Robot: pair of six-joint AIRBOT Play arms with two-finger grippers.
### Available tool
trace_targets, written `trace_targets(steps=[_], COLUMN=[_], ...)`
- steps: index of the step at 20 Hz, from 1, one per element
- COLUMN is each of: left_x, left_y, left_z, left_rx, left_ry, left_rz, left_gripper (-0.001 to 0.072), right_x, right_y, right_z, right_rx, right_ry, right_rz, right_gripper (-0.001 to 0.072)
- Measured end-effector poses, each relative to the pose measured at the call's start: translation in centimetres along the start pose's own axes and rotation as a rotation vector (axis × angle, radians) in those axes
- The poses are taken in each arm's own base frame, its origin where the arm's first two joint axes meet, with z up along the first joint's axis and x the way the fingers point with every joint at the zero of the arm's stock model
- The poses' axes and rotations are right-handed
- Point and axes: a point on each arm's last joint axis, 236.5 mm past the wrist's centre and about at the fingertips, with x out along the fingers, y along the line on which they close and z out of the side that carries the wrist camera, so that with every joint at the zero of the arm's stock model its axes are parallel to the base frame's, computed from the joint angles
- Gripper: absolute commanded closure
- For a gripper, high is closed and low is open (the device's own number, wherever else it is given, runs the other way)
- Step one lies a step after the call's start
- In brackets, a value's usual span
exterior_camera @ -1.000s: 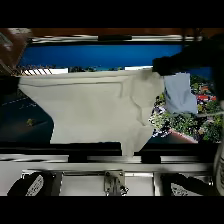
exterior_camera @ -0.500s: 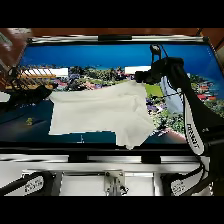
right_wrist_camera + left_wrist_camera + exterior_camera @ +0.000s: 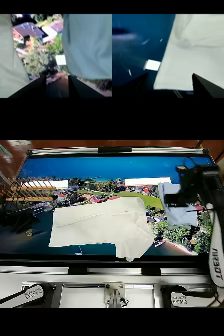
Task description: Fold the shirts.
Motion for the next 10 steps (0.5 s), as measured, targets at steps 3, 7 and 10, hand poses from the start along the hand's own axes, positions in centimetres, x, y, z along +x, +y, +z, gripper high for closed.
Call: trace_targets(steps=[3,7,10], left_x=[1.9,4.0,5.5], left_y=[3.2,3.9,3.2], left_z=[-5.1,-7.8,-8.1], left_rx=[-0.099,-0.127,-0.131], left_ry=[0.141,0.199,0.215], left_rz=[-0.01,-0.042,-0.08], left_gripper=[0.0099,0.01,0.0103], right_x=[1.0,2.0,2.3], right_y=[-0.1,1.1,1.5], right_z=[-5.6,-8.8,-8.4], right_rx=[0.119,0.206,0.238], right_ry=[0.07,0.072,0.026], right_rz=[0.161,0.294,0.331], right_gripper=[0.0307,0.0308,0.0308])
